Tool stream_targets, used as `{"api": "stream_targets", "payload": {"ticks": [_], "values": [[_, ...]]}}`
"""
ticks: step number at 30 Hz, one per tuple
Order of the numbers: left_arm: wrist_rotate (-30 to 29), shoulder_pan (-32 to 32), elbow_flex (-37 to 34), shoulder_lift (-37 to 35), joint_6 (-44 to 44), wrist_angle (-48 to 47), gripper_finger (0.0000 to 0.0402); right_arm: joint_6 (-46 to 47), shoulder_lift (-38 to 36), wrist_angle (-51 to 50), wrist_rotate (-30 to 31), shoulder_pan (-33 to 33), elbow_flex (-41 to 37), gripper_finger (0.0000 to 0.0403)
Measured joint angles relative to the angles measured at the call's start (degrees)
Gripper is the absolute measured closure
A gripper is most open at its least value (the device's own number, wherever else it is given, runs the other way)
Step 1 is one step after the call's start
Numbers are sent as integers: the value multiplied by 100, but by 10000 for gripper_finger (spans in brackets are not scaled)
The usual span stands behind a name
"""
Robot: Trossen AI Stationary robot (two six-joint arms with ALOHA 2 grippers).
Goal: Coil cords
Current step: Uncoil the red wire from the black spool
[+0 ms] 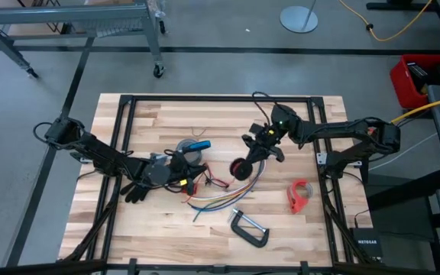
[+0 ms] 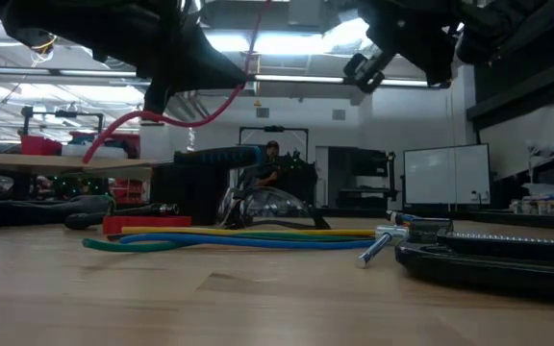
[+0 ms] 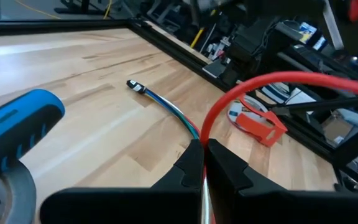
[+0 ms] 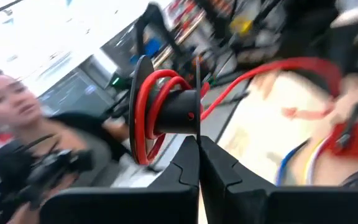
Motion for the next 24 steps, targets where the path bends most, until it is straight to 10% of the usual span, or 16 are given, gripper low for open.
{"api": "stream_targets", "payload": {"ticks": [10, 24], "values": [[-223, 5, 0, 2, 14, 387, 401, -1116, 0, -1935, -341, 4, 0, 403], [-378, 299, 0, 2, 114, 1587, 401, -2045, 0, -3224, 3427, 190, 0, 403]]}}
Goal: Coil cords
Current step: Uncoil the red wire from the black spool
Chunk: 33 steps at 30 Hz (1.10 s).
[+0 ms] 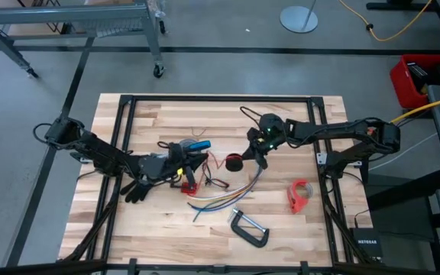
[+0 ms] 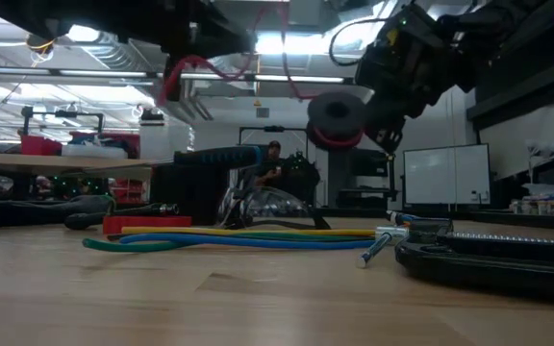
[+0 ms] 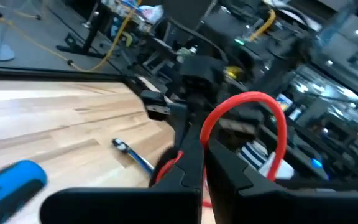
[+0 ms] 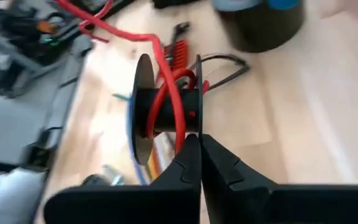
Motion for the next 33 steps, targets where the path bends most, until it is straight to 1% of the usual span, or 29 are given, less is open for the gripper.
{"api": "stream_targets", "payload": {"ticks": [4, 7, 11, 15, 17, 23, 28, 30, 33], "values": [[-2, 283, 0, 0, -266, 2, 401, 1, 22, 9, 805, 312, 0, 403], [0, 460, 0, 0, -435, 2, 401, 59, 51, 107, 1541, 525, 0, 403], [60, 536, 1, 0, -552, 44, 401, 246, 139, 294, 2502, 626, 0, 403], [228, 497, 208, 0, -312, 59, 401, 458, 326, 773, 3212, 599, 0, 403], [316, 475, 385, 0, -58, 44, 401, 545, 443, 1093, 3443, 602, 0, 403], [595, 326, 866, 8, 482, -262, 401, 705, 678, 1845, 3616, 577, 0, 403], [664, 28, 1038, 42, 473, -675, 401, 817, 691, 2214, 3647, 351, 0, 403], [666, -123, 1038, 44, 478, -733, 401, 822, 691, 2372, 3509, 194, 0, 403], [648, -340, 1040, 44, 484, -914, 401, 848, 691, 2601, 2945, -57, 0, 403]]}}
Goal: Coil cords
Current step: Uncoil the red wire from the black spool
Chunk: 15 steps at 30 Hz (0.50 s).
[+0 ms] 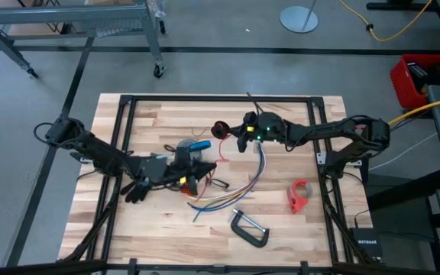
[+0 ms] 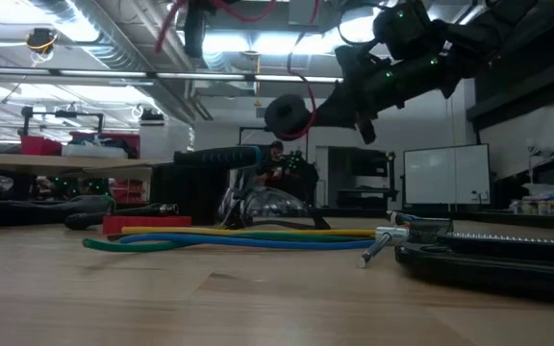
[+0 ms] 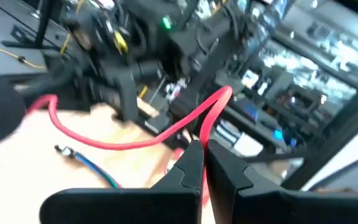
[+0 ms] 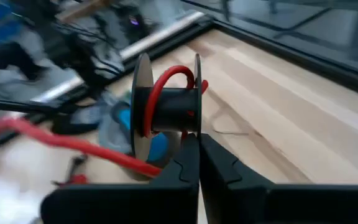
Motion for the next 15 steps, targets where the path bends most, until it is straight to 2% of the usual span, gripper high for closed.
{"api": "stream_targets", "payload": {"ticks": [7, 15], "values": [[-178, -305, 0, 2, -127, -790, 401, 328, 0, 530, -1800, -487, 0, 403], [-433, -481, 0, 2, -486, -1811, 401, 885, 0, 726, -4287, -892, 0, 403]]}}
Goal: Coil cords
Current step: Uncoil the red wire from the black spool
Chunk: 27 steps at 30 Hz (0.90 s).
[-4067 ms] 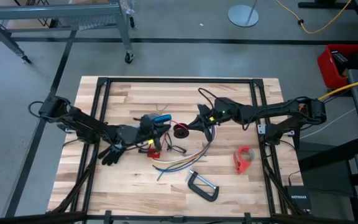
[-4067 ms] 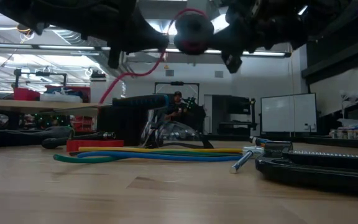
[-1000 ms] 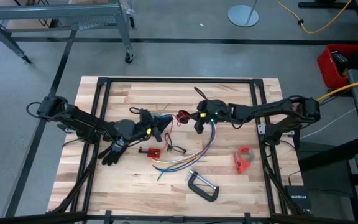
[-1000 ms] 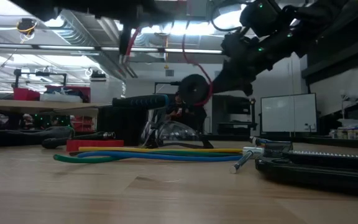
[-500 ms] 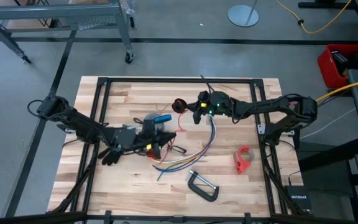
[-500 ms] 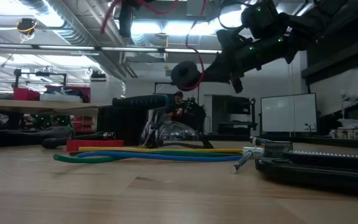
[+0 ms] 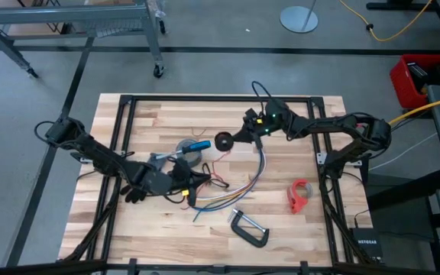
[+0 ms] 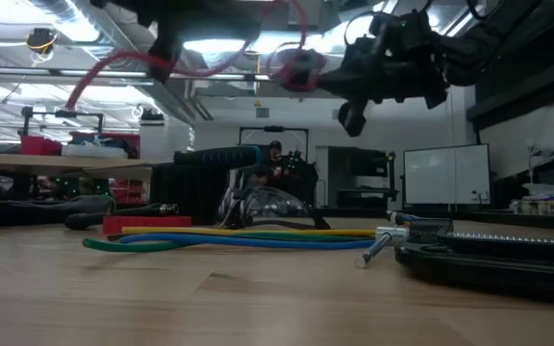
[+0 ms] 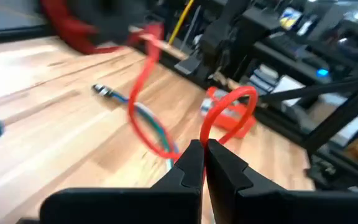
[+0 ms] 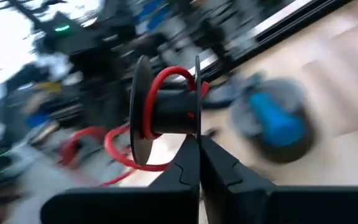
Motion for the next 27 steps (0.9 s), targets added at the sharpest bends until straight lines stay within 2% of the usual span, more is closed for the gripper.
{"api": "stream_targets", "payload": {"ticks": [8, 11, 18, 22, 27], "values": [[-372, -28, 0, 0, -534, -828, 401, 579, 0, -49, -2481, -59, 0, 403], [-516, -28, 0, 0, -730, -1104, 401, 738, 0, -58, -3091, -57, 0, 403], [-558, -28, 0, 0, -1158, -1502, 401, 850, 0, -63, -3778, -59, 0, 403], [-553, -34, 0, 1, -1735, -1854, 401, 876, 0, -69, -4058, -59, 0, 403], [-34, -35, 0, 2, -2104, -1942, 392, 881, 0, -104, -4062, -58, 0, 403]]}}
